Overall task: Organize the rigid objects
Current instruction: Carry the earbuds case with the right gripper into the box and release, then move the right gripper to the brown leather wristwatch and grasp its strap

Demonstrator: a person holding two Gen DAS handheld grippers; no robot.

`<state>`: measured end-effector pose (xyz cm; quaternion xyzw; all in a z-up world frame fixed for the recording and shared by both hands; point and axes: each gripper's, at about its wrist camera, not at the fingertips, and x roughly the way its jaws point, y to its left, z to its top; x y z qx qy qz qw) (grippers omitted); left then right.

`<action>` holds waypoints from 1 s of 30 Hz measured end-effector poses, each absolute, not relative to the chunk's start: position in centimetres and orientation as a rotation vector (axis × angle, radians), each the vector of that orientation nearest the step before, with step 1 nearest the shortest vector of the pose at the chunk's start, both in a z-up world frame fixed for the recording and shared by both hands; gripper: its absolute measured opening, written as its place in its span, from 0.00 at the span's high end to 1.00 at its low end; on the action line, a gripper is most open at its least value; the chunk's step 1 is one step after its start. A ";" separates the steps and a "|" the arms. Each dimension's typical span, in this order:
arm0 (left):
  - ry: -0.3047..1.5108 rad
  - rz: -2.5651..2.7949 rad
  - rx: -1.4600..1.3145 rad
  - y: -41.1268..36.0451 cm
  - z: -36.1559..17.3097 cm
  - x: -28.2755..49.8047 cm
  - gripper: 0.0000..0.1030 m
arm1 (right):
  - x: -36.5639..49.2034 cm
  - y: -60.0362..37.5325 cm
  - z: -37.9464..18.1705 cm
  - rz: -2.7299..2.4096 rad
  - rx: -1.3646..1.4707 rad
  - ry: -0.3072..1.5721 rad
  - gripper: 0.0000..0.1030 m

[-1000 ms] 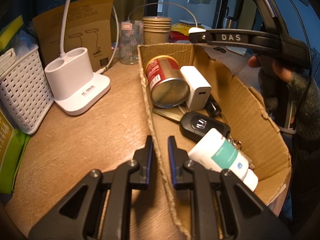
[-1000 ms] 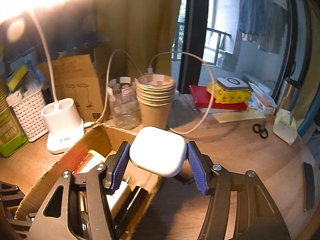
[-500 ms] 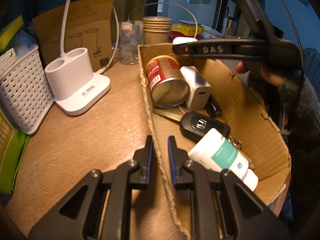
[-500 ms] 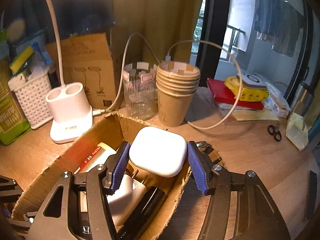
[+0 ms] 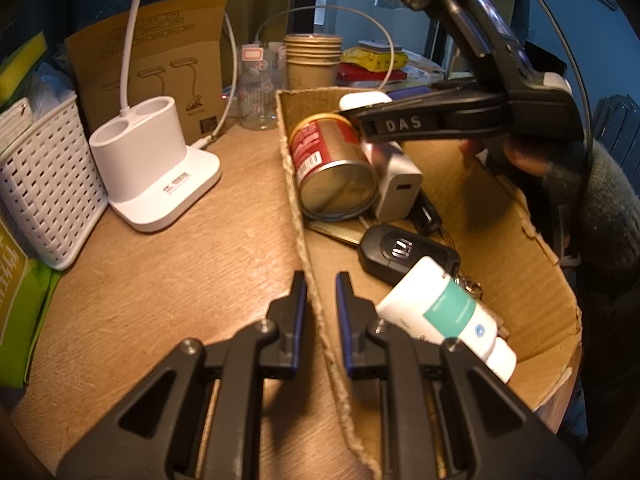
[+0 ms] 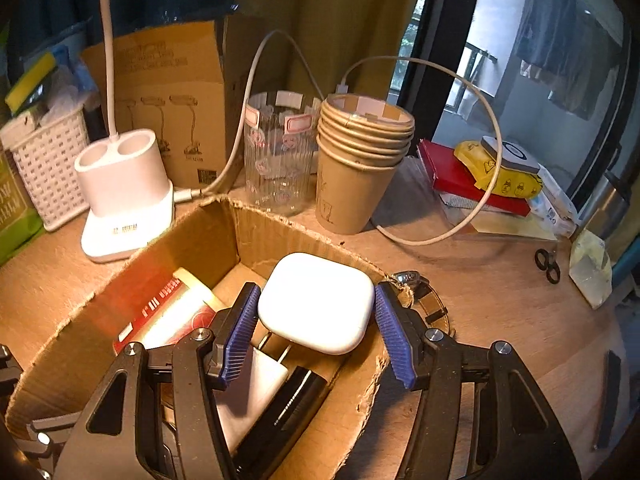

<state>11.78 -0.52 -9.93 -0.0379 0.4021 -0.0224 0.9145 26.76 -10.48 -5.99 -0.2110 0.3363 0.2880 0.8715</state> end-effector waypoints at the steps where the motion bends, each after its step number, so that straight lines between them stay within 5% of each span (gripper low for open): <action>1: 0.828 -0.046 -0.078 -0.5 -10.0 11.8 0.85 | 26.8 -10.4 -6.0 0.600 -0.449 0.710 0.41; 30: 0.828 -0.045 -0.078 -0.5 -9.9 11.9 0.85 | 26.0 -11.4 -5.0 0.622 -0.414 0.751 0.38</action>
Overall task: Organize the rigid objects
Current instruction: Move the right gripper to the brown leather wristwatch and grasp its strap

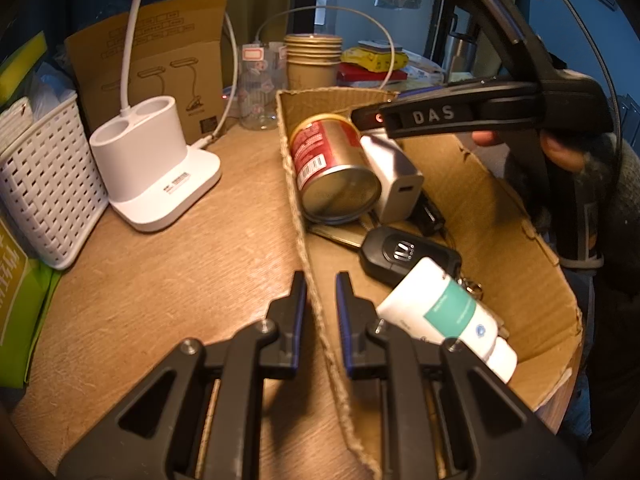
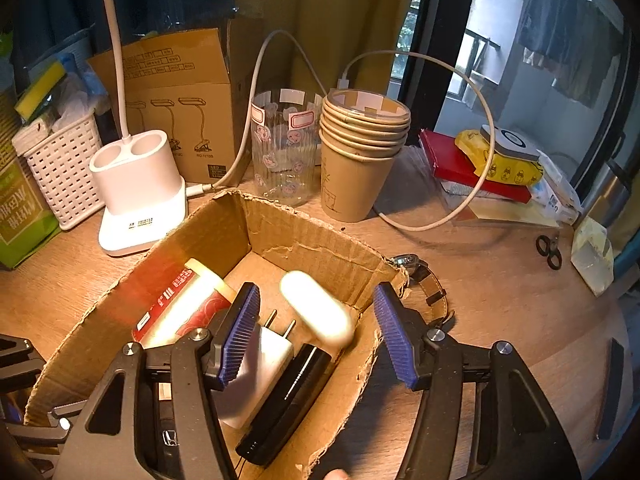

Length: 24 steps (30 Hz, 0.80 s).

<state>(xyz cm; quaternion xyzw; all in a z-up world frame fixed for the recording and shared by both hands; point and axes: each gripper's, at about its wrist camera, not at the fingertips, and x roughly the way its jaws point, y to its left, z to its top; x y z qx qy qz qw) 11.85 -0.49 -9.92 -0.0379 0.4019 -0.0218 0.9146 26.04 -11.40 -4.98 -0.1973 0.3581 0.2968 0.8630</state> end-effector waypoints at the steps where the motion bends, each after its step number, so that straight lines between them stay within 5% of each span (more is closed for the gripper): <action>1: 0.827 -0.044 -0.078 -0.5 -9.9 11.8 0.85 | 26.0 -11.4 -4.9 0.624 -0.413 0.749 0.38; 24: 0.827 -0.044 -0.079 -0.7 -9.8 11.7 0.85 | 26.6 -17.4 -0.7 0.519 -0.247 0.611 0.32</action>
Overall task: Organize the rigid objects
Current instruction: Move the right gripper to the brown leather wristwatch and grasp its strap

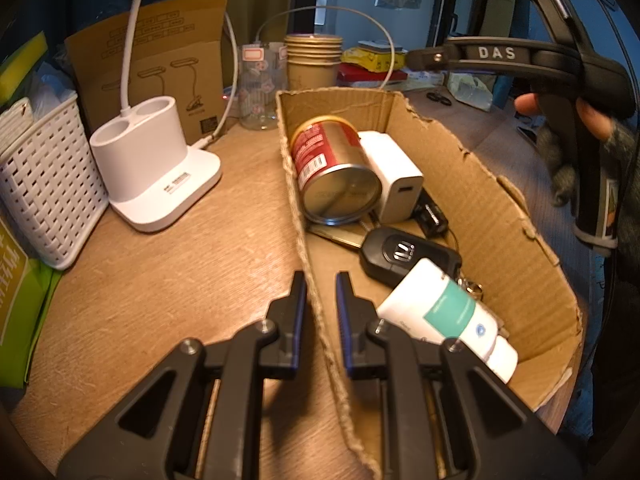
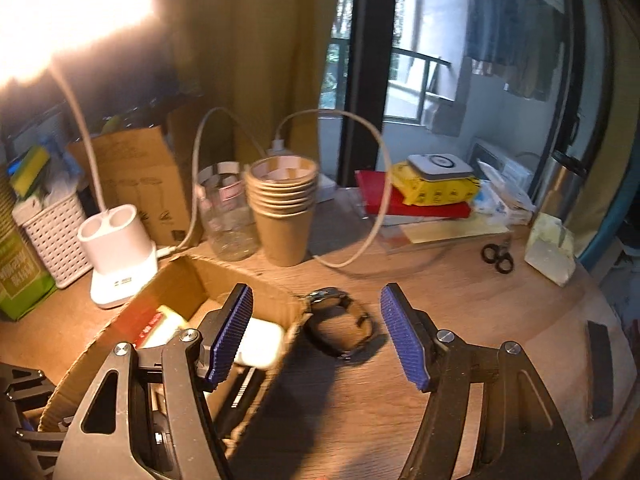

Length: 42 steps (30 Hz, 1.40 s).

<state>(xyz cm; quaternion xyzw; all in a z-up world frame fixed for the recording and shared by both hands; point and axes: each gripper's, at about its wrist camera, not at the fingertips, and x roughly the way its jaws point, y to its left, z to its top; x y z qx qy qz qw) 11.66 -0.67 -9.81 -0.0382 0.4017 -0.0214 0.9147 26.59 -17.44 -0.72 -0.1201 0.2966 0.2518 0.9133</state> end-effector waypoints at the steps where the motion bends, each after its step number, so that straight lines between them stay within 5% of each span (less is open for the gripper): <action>1: 0.827 -0.044 -0.079 -0.7 -9.8 11.7 0.85 | 26.8 -17.9 -0.7 0.511 -0.240 0.610 0.32; 26: 0.827 -0.044 -0.078 -0.7 -9.8 11.6 0.85 | 32.8 -20.9 -7.7 0.435 -0.147 0.803 0.33; 28: 0.827 -0.044 -0.078 -0.7 -9.8 11.6 0.85 | 33.0 -20.8 -8.0 0.415 -0.163 0.808 0.39; 34: 0.827 -0.044 -0.078 -0.7 -9.8 11.6 0.85 | 33.1 -20.1 -8.4 0.438 -0.194 0.819 0.77; 42: 0.827 -0.043 -0.078 -0.7 -9.8 11.6 0.85 | 32.4 -20.9 -8.2 0.390 -0.251 0.815 0.82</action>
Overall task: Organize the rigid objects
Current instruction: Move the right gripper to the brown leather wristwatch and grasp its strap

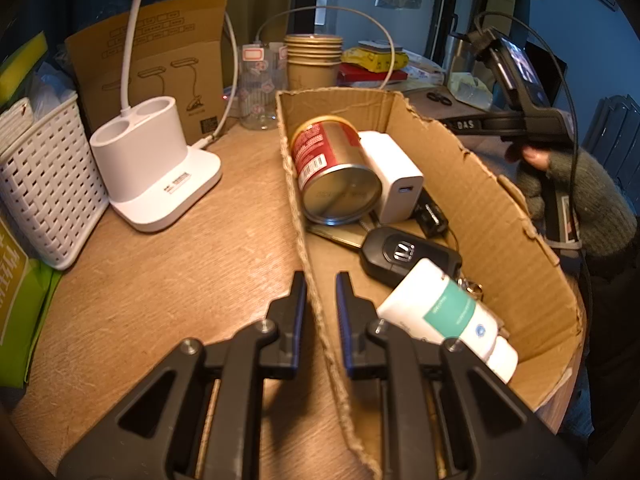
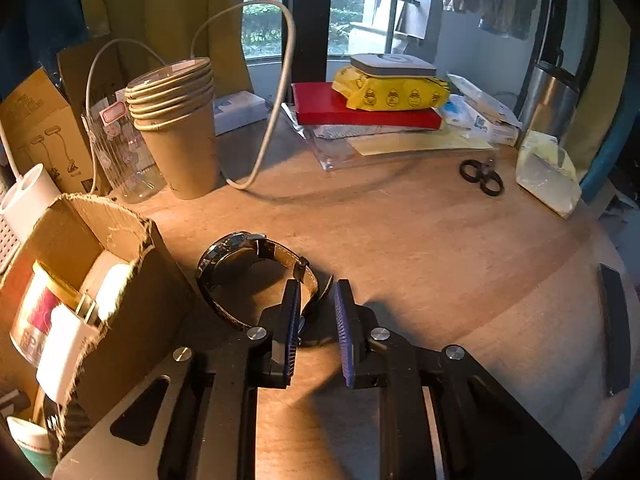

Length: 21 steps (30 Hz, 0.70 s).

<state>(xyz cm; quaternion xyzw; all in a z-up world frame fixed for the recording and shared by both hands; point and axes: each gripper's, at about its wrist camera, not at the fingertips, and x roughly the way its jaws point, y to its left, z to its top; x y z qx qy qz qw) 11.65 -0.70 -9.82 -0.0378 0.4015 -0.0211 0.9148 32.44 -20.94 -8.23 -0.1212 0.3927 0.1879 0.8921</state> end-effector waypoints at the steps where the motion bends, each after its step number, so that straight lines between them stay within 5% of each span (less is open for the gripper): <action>1: 0.827 -0.043 -0.078 -0.7 -9.8 11.7 0.85 | 32.4 -21.2 -8.2 0.380 -0.256 0.814 0.82; 7: 0.827 -0.043 -0.078 -0.7 -9.8 11.6 0.85 | 32.2 -23.0 -8.1 0.356 -0.245 0.821 0.80; 8: 0.827 -0.044 -0.078 -0.7 -9.8 11.6 0.85 | 32.2 -23.2 -8.1 0.362 -0.231 0.824 0.68; 9: 0.827 -0.043 -0.078 -0.7 -9.8 11.6 0.85 | 32.2 -23.5 -8.0 0.378 -0.203 0.827 0.41; 11: 0.827 -0.043 -0.078 -0.7 -9.8 11.6 0.85 | 32.0 -23.9 -7.8 0.406 -0.140 0.825 0.23; 21: 0.827 -0.044 -0.079 -0.7 -9.8 11.6 0.85 | 32.0 -21.3 -7.5 0.459 -0.116 0.826 0.22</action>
